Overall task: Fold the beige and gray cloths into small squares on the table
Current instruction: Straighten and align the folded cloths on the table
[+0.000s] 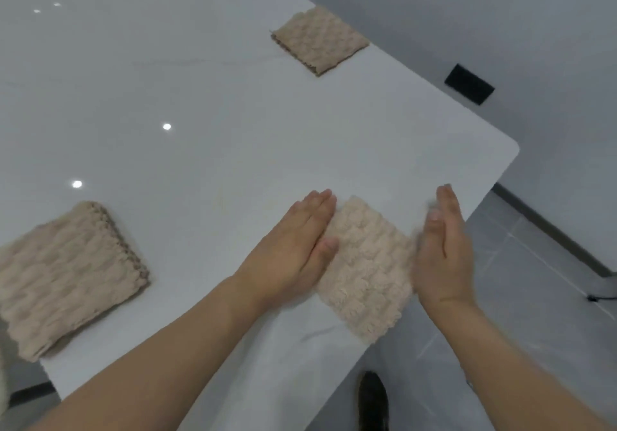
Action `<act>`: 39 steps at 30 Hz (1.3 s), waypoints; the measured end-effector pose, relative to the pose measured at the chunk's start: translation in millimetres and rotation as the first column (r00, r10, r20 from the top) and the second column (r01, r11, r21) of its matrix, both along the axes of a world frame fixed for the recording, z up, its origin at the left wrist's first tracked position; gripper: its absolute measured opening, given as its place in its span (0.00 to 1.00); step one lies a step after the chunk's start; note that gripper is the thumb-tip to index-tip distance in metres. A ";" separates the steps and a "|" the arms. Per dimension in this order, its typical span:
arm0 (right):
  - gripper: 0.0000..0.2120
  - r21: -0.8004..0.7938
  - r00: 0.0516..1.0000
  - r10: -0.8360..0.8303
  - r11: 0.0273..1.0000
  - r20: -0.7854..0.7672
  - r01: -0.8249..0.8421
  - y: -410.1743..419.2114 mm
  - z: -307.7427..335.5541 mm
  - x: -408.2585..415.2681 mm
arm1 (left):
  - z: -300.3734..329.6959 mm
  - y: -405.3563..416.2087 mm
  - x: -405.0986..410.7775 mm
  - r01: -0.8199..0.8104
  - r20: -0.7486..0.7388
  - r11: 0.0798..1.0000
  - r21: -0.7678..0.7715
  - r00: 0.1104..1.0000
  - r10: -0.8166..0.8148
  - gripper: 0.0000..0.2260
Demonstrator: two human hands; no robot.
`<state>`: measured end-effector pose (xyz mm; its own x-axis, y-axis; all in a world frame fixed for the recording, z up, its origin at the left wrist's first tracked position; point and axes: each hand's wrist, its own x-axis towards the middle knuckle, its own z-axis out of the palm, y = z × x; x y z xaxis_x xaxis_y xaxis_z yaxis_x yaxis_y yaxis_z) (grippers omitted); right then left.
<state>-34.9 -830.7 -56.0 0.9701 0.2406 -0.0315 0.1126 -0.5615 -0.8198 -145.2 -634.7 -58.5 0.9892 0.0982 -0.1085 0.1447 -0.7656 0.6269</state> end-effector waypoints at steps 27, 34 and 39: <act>0.31 -0.548 0.985 -0.052 0.825 0.166 0.136 36.8 -24.2 -53.6 | -15.7 16.6 48.6 0.379 0.082 0.902 0.209 0.912 -0.402 0.24; 0.32 -0.654 0.988 -0.028 0.747 0.151 0.121 39.8 -21.6 -52.4 | -15.3 16.2 48.9 0.368 0.065 0.896 0.247 0.917 -0.394 0.24; 0.30 -0.701 0.990 -0.012 0.705 0.138 0.106 40.5 -14.7 -51.9 | -11.4 14.2 47.9 0.361 0.056 0.911 0.197 0.924 -0.378 0.25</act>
